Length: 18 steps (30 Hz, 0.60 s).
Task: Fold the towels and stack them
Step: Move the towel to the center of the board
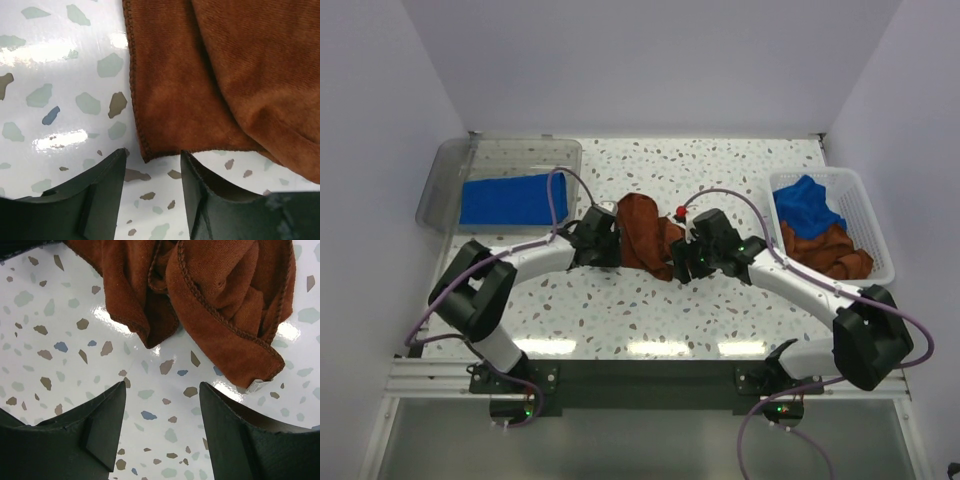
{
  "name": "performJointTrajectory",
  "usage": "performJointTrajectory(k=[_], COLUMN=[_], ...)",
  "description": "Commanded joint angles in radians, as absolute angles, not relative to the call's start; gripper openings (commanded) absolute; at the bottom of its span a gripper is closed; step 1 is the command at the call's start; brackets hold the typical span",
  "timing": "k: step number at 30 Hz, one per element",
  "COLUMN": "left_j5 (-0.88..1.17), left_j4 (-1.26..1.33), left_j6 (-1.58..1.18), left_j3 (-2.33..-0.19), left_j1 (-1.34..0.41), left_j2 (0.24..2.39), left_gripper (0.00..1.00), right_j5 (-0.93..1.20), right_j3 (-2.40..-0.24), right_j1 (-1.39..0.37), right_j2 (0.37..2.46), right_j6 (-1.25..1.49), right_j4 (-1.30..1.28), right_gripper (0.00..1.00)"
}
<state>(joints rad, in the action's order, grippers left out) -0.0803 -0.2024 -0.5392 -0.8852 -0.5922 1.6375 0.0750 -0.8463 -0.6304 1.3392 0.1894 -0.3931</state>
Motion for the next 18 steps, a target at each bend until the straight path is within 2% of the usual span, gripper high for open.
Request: performJointTrajectory(k=[1, 2, 5, 6, 8, 9, 14, 18], left_j5=[-0.141, -0.134, -0.12, -0.117, -0.117, -0.118, -0.169, -0.175], left_j4=[-0.135, -0.13, -0.115, -0.118, -0.127, -0.136, -0.225, -0.297], left_j6=[-0.558, -0.557, -0.549, -0.548, -0.545, -0.543, -0.523, -0.52], left_j3=[-0.92, -0.923, -0.934, -0.934, -0.93, -0.922, -0.882, -0.848], left_j1=[-0.595, -0.597, -0.597, -0.597, -0.597, -0.598, -0.598, -0.598], left_j2=[1.673, 1.681, 1.71, 1.713, 1.71, 1.703, 1.574, 1.464], left_gripper=[0.52, 0.49, 0.33, 0.19, 0.04, 0.0, 0.0, 0.0], right_j5=[0.094, 0.092, 0.078, 0.072, 0.054, 0.051, 0.052, 0.046], right_j3=[-0.831, -0.828, -0.828, -0.833, -0.841, -0.851, -0.903, -1.053], right_j1=[-0.637, -0.637, -0.634, -0.635, -0.629, -0.617, -0.542, -0.419], right_j2=[1.322, 1.327, 1.365, 1.397, 1.434, 1.472, 1.584, 1.673], right_j6=[0.184, 0.186, 0.193, 0.195, 0.204, 0.206, 0.212, 0.212], right_j4=[-0.331, -0.324, -0.31, -0.307, -0.298, -0.293, -0.273, -0.284], right_gripper=[0.64, 0.64, 0.64, 0.64, 0.63, 0.63, 0.61, 0.6])
